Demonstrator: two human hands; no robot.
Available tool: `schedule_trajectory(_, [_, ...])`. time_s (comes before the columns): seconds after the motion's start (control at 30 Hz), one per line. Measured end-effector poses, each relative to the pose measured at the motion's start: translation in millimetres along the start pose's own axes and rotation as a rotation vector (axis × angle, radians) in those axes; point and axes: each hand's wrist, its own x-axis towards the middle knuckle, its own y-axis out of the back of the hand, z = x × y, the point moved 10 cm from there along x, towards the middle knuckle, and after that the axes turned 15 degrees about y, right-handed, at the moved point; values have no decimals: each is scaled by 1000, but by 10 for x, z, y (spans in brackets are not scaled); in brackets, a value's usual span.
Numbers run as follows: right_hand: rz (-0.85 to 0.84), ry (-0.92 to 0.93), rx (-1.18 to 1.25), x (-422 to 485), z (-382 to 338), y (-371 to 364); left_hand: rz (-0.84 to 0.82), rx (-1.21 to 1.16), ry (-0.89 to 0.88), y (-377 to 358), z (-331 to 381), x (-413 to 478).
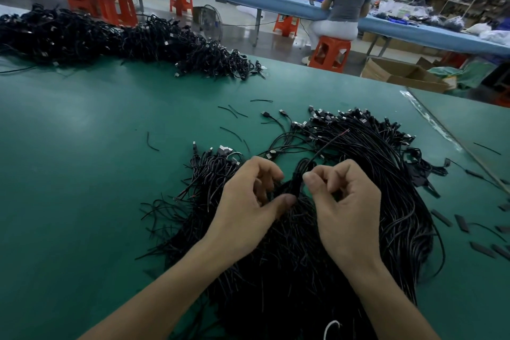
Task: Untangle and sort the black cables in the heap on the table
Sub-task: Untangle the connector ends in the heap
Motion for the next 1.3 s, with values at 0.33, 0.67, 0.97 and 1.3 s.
schedule_trajectory(0.33, [-106, 10, 194, -95, -87, -230, -129, -414, 286, -54, -238, 102])
schedule_trajectory(0.67, [-169, -52, 157, -101, 72, -273, -234, -455, 254, -107, -116, 86])
schedule_trajectory(0.97, [17, -23, 133, -35, -9, -77, 39, -22, 98, 58, -112, 39])
schedule_trajectory(1.3, [-117, 40, 264, -86, -178, -271, -155, -517, 380, -79, -275, 58])
